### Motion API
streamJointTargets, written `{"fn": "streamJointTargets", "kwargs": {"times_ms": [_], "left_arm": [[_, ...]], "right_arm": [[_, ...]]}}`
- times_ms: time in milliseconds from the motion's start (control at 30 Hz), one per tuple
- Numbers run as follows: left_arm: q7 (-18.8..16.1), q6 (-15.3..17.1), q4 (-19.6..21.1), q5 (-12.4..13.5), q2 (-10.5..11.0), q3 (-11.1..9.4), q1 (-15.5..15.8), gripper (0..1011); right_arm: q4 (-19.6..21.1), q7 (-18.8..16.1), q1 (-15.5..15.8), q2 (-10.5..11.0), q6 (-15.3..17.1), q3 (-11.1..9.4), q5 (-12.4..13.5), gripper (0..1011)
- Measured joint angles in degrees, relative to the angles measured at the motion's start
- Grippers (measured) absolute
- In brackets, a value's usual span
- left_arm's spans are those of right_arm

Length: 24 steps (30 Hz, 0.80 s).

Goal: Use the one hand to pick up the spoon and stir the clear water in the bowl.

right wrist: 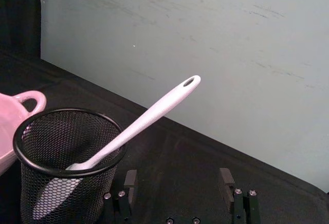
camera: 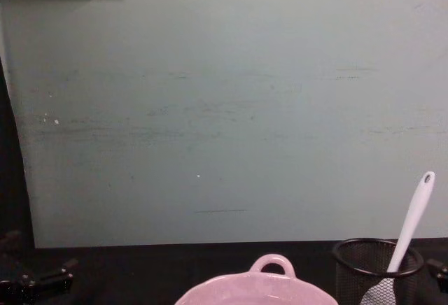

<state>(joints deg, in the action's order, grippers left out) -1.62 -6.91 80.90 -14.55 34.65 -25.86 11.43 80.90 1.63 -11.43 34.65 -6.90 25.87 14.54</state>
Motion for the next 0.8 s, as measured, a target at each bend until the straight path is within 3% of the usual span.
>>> {"fn": "streamJointTargets", "kwargs": {"times_ms": [800], "left_arm": [[0.0,0.0,0.0,0.0,0.0,0.0,0.0,1011]], "right_arm": [[0.0,0.0,-0.01,0.0,0.0,0.0,0.0,1003]]}}
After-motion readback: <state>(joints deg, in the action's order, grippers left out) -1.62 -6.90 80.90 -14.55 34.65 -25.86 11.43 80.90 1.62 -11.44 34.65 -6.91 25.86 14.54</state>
